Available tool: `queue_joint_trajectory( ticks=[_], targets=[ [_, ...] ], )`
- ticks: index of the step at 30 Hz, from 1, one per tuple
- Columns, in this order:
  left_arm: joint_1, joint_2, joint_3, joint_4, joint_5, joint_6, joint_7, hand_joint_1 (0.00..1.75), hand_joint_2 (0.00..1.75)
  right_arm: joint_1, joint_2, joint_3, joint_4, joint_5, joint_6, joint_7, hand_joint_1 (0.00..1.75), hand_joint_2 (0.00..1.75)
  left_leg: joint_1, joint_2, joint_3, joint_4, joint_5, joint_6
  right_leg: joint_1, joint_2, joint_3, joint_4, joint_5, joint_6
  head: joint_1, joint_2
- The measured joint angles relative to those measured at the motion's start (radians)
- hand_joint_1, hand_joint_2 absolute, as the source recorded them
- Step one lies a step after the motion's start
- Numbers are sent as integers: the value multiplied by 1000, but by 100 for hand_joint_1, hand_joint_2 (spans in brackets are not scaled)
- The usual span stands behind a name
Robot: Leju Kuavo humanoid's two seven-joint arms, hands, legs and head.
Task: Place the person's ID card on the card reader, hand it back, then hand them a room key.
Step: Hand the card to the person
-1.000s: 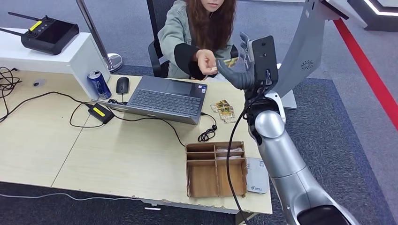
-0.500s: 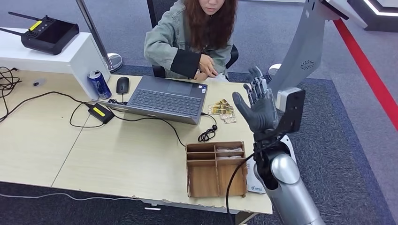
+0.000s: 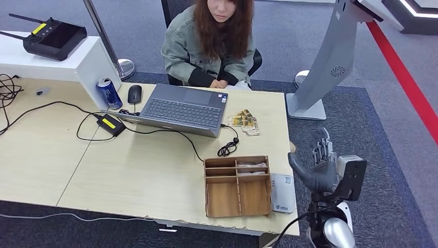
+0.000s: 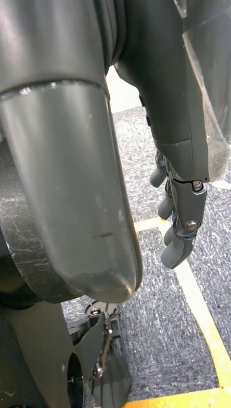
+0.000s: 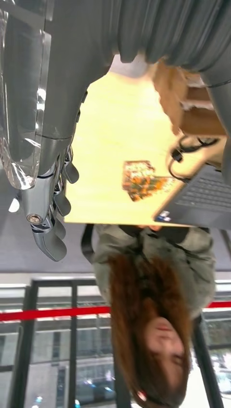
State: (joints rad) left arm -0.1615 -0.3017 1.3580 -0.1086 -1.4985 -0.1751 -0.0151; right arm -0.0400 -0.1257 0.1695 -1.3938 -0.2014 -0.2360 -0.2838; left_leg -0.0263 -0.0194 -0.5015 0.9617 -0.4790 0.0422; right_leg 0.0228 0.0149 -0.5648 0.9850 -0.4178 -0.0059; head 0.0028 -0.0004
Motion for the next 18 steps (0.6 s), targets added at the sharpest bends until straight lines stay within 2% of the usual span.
queue_joint_trajectory(
  ticks=[10, 18],
  targets=[
    [-2, 2, 18, 0, -9, -3, -11, 0, 0, 31, 51, -49, 135, -63, 99, -107, 0, 175, 0, 0, 0, 0, 0, 0, 0, 0, 0, 0, 0, 0, 0, 0],
    [-2, 5, 18, 0, -12, -13, -19, 0, 0, 28, 84, -47, 189, -58, 110, -142, 0, 175, 0, 0, 0, 0, 0, 0, 0, 0, 0, 0, 0, 0, 0, 0]
  ],
)
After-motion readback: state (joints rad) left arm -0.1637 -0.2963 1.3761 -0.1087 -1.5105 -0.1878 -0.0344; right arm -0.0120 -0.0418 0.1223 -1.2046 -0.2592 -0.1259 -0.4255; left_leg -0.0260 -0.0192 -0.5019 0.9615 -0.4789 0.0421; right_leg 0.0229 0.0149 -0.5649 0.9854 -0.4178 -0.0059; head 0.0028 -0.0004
